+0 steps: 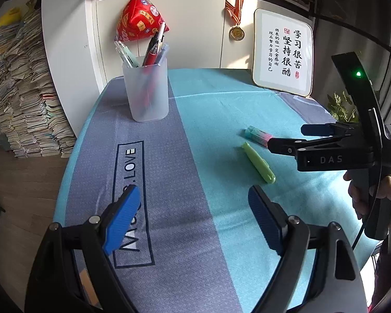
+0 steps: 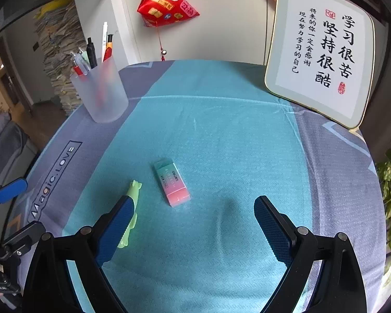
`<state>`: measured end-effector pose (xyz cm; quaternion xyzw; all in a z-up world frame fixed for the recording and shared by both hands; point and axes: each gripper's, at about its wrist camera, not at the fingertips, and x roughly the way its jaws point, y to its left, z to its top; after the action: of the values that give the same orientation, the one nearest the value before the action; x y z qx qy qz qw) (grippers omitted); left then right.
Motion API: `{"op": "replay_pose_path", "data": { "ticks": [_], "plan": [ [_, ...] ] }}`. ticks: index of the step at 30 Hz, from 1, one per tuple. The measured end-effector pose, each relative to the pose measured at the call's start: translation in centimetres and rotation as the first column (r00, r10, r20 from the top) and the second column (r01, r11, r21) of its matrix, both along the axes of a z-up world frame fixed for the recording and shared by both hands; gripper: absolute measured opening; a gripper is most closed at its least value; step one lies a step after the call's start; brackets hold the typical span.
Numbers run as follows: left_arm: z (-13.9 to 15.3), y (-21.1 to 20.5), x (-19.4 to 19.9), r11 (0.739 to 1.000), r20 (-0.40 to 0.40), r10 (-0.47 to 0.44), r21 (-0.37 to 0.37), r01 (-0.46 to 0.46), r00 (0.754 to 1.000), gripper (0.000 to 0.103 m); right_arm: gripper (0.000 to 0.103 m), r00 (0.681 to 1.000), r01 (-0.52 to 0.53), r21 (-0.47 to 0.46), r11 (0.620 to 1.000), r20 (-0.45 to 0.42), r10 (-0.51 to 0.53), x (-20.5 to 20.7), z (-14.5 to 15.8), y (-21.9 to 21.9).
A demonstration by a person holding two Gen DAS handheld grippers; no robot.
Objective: Organize stationery
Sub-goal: 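Grasp the pink-green eraser with the right tool while the left tool grasps the green highlighter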
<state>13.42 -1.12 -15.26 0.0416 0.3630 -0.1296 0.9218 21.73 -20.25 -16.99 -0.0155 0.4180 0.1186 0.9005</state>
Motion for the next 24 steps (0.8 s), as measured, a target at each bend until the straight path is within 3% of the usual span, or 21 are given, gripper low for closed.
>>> {"op": "replay_pose_path", "data": {
  "ticks": [3, 5, 7, 15, 17, 18, 24],
  "plan": [
    [-0.4, -0.2, 0.0, 1.0, -0.012, -0.004, 0.005, 0.004, 1.0, 0.084, 0.09, 0.999, -0.036, -0.002, 0.999, 0.006, 0.036, -0.1, -0.2, 0.8],
    [-0.7, -0.3, 0.0, 1.0, -0.025, -0.015, -0.001, 0.015, 1.0, 0.084, 0.083, 0.999, -0.053, -0.004, 0.999, 0.001, 0.053, 0.1, -0.4, 1.2],
    [-1.0, -0.6, 0.0, 1.0, -0.028, -0.027, 0.007, 0.027, 0.999, 0.084, 0.069, 0.998, -0.057, -0.032, 0.998, -0.005, 0.057, 0.4, -0.8, 1.6],
    [-1.2, -1.0, -0.3, 0.998, -0.029, -0.059, 0.009, 0.06, 0.998, 0.084, 0.047, 0.996, -0.078, -0.069, 0.995, 0.034, 0.081, 0.8, -1.4, 2.0],
    [-1.2, -1.1, -0.3, 0.998, -0.03, -0.059, 0.015, 0.059, 0.998, 0.084, 0.026, 0.995, -0.087, -0.063, 0.994, 0.04, 0.089, 0.7, -1.2, 1.9],
    [-1.3, -1.1, -0.3, 0.998, -0.033, -0.058, 0.016, 0.058, 0.998, 0.084, 0.021, 0.993, -0.107, -0.04, 0.993, 0.036, 0.108, 0.6, -1.2, 1.8],
    [-1.3, -1.5, -0.1, 0.998, -0.049, -0.057, -0.009, 0.057, 0.997, 0.084, 0.021, 0.996, -0.089, 0.012, 0.996, 0.017, 0.088, 0.1, -0.9, 0.7]
  ]
}}
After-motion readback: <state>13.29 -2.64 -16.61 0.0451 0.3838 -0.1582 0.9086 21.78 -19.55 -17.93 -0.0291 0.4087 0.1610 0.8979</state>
